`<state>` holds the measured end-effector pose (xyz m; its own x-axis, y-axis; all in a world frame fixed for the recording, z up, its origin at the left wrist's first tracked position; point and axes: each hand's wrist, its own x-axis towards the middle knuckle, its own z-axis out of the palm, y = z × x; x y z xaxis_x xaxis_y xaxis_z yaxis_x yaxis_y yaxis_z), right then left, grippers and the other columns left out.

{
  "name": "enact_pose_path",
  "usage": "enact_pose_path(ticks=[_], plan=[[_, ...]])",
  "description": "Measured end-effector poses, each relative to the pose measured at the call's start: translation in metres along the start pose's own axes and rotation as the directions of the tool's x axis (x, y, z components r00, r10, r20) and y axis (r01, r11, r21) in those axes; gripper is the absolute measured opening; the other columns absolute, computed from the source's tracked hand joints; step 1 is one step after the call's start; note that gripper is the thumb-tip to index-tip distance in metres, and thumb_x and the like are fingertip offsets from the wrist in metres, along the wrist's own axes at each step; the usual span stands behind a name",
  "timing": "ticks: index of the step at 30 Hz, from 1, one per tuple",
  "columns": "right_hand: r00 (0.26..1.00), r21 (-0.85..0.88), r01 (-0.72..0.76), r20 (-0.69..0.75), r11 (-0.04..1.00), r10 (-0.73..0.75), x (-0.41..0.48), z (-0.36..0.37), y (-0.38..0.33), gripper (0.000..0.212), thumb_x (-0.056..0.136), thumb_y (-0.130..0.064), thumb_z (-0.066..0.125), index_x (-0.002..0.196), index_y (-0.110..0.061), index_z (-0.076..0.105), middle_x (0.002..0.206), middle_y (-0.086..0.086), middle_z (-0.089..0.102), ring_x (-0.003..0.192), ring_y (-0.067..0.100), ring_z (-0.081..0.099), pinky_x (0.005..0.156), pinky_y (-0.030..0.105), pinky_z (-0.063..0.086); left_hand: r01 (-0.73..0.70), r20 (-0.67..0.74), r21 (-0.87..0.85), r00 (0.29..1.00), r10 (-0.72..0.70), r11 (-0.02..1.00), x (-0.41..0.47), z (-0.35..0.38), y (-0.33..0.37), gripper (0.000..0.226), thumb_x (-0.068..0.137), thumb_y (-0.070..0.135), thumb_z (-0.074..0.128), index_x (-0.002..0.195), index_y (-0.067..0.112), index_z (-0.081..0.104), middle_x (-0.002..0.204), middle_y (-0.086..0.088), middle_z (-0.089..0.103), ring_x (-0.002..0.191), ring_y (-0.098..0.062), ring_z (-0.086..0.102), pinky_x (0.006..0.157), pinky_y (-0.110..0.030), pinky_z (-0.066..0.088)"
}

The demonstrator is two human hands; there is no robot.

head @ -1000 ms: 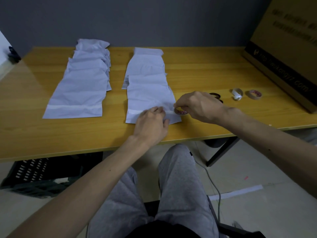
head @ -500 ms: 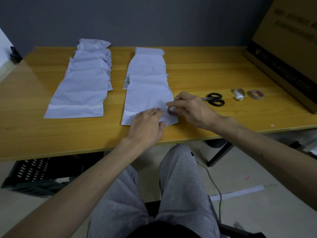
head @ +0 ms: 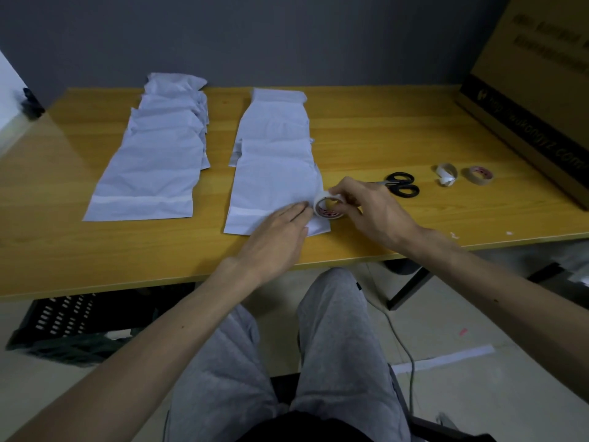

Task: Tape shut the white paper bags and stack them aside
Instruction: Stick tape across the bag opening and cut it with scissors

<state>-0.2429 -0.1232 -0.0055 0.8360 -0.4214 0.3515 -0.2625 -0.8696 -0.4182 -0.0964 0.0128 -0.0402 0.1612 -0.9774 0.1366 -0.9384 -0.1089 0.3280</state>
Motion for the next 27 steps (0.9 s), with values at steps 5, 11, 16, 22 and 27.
enact_pose_path(ticks=[5, 11, 16, 22, 27], plan=[[0.998, 0.012, 0.054, -0.035, 0.998, -0.054, 0.000, 0.004, 0.002, 0.023, 0.093, -0.013, 0.061, 0.115, -0.007, 0.066, 0.104, 0.007, 0.066, 0.087, 0.017, 0.062, 0.079, 0.026, 0.050, -0.070, 0.063, 0.107, 0.996, 0.064, 0.992, 0.005, -0.001, -0.003, 0.049, 0.100, 0.015, 0.036, 0.148, 0.010, 0.032, 0.156, -0.005, 0.028, 0.145, -0.019, 0.020, 0.119, -0.033, 0.018], [0.998, 0.059, 0.017, -0.065, 0.998, -0.013, -0.001, 0.006, 0.003, 0.025, 0.092, -0.016, 0.062, 0.116, -0.010, 0.066, 0.107, 0.003, 0.066, 0.092, 0.014, 0.062, 0.082, 0.023, 0.051, -0.035, 0.095, 0.200, 0.995, 0.016, 0.979, 0.002, -0.011, 0.009, 0.046, 0.103, 0.029, 0.024, 0.144, 0.014, 0.039, 0.153, 0.002, 0.033, 0.146, -0.014, 0.017, 0.119, -0.035, 0.014], [0.992, 0.082, -0.013, -0.124, 0.997, 0.024, -0.005, 0.007, 0.005, 0.024, 0.090, -0.010, 0.065, 0.113, -0.009, 0.068, 0.092, -0.004, 0.064, 0.083, 0.008, 0.060, 0.077, 0.014, 0.049, 0.008, 0.184, 0.160, 0.982, -0.038, 0.987, 0.001, -0.014, 0.010, 0.055, 0.103, 0.045, 0.016, 0.151, 0.019, 0.025, 0.159, 0.006, 0.020, 0.147, -0.011, 0.010, 0.119, -0.036, 0.008], [0.970, 0.140, -0.114, -0.199, 0.983, 0.141, -0.010, 0.008, 0.008, 0.022, 0.088, -0.008, 0.066, 0.109, -0.009, 0.068, 0.095, 0.000, 0.071, 0.086, 0.017, 0.068, 0.082, 0.031, 0.055, 0.009, 0.221, 0.157, 0.974, -0.044, 0.988, 0.002, -0.015, 0.008, 0.063, 0.100, 0.053, 0.014, 0.153, 0.019, 0.020, 0.161, 0.008, 0.011, 0.148, -0.008, 0.003, 0.120, -0.037, 0.005], [0.963, 0.151, -0.147, -0.205, 0.978, 0.176, -0.009, 0.010, 0.011, 0.017, 0.087, -0.008, 0.067, 0.103, -0.010, 0.068, 0.090, 0.005, 0.071, 0.082, 0.019, 0.067, 0.079, 0.038, 0.054, -0.042, 0.172, 0.184, 0.985, 0.010, 0.982, 0.005, -0.015, 0.006, 0.059, 0.102, 0.047, 0.015, 0.151, 0.017, 0.026, 0.160, 0.006, 0.018, 0.148, -0.011, 0.002, 0.120, -0.036, 0.006]])
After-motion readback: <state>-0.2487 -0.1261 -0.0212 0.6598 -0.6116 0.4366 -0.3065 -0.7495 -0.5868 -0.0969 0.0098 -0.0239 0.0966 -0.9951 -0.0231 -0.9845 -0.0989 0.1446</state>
